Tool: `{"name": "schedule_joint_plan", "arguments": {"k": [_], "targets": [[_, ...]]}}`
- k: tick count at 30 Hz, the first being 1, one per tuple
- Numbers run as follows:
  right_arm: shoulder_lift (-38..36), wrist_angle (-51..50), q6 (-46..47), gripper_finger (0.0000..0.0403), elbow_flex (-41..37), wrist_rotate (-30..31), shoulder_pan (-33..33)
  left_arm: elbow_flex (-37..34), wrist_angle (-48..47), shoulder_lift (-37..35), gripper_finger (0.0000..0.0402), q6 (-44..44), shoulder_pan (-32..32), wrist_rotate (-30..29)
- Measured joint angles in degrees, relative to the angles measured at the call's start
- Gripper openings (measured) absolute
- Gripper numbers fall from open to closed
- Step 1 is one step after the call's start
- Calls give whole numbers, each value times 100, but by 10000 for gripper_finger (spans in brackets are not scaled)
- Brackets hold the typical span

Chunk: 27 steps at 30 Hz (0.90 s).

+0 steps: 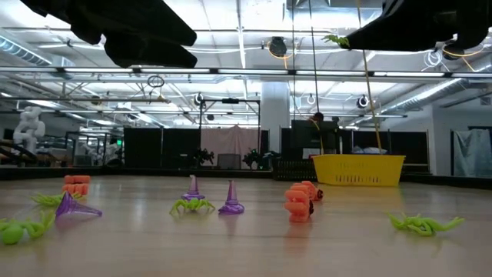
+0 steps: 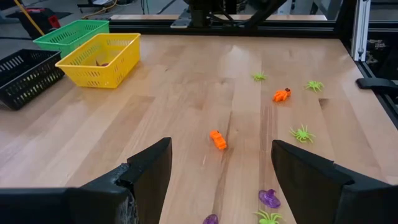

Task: Sort Halloween decoration
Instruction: Put the green spider toy into the black basket

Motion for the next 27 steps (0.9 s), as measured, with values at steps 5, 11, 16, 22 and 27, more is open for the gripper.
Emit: {"name": "schedule_joint_plan", "arguments": {"k": [5,11,16,22,27], "targets": [[0,0,-701,0,0,38,127,0,0,0,274,0,0,0],[0,52,-1540,0,0,54,234,0,0,0,273,0,0,0],[0,48,-1920,0,0,304,265,0,-2,0,273,0,1,0],[0,46,-2107,0,0,501,265,0,-4,0,274,0,2,0],[0,46,-2071,0,0,501,265,0,-5,0,273,0,1,0]]}}
